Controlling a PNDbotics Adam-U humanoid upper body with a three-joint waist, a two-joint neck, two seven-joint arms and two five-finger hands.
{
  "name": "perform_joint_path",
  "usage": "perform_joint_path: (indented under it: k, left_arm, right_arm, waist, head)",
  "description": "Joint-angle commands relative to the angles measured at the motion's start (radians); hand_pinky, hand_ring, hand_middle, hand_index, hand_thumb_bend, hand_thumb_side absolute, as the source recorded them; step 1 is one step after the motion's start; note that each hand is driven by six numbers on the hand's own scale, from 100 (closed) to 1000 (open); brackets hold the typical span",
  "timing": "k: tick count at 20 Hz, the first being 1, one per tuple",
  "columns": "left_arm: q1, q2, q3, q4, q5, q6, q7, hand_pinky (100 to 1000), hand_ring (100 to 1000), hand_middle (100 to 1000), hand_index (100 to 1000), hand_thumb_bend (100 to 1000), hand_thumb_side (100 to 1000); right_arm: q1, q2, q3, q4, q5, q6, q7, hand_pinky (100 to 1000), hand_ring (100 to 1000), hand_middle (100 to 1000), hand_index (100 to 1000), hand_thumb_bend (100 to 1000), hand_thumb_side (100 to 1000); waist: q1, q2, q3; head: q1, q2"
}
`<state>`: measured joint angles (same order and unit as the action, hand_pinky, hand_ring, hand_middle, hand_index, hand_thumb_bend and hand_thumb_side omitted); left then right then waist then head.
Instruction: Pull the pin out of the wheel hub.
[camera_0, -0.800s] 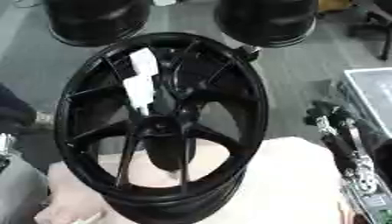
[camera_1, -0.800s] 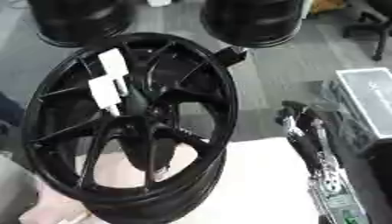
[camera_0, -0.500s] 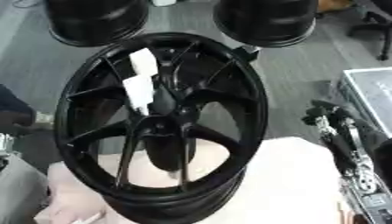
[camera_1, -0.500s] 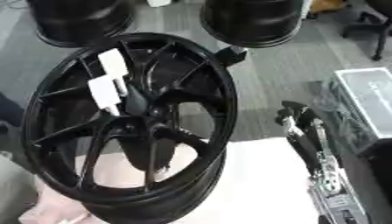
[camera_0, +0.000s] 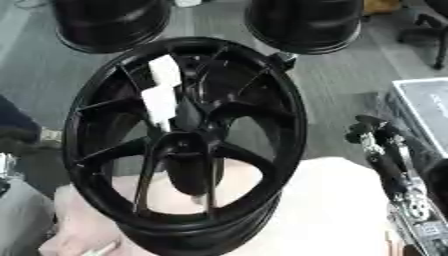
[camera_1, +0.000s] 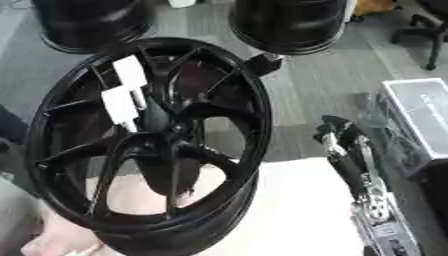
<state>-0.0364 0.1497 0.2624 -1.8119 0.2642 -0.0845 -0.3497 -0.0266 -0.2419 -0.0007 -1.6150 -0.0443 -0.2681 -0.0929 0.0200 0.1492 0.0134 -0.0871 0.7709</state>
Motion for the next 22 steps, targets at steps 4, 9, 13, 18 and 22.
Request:
perform_joint_path:
  k: [4,9,13,18,22]
  left_arm:
    - [0.009,0.336,-0.007,-0.12,0.021,-0.157,-0.031,686,769,667,820,495,327]
    - [-0.017,0.712,-0.074,-0.13,0.009,-0.306,-0.019,700,757,682,843,583,391]
    - [-0.131,0.962,-0.201,-0.095,-0.07,-0.38,-0.037,712,741,705,861,655,442]
    - [-0.366,1.028,-0.412,-0.059,-0.242,-0.422,-0.157,714,725,709,863,718,492]
    - [-0.523,0.949,-0.519,-0.005,-0.336,-0.422,-0.26,714,684,705,858,739,547]
  right_arm:
    - [-0.007,-0.022,-0.013,-0.014,0.009,0.003,-0.006,680,611,589,749,100,552]
    - [-0.003,-0.036,-0.015,-0.011,0.014,0.003,-0.009,680,611,589,749,100,550]
    - [-0.001,-0.044,-0.009,-0.009,0.016,0.003,-0.004,680,611,589,749,100,553]
    - [-0.002,-0.052,0.0,-0.005,0.016,0.004,0.005,680,611,589,749,100,554]
    - [0.001,-0.056,-0.002,-0.003,0.015,0.004,0.004,680,611,589,749,100,555]
  waist:
    - [0.015,-0.016,-0.004]
    - [0.033,-0.022,-0.015]
    - [0.043,-0.027,-0.029]
    - [0.057,-0.034,-0.053]
    - [0.063,-0.039,-0.059]
  head:
    - [0.0,-0.004]
    - [-0.011,-0.006]
    - [-0.006,-0.007]
    - [0.004,-0.009]
    - [0.003,-0.011]
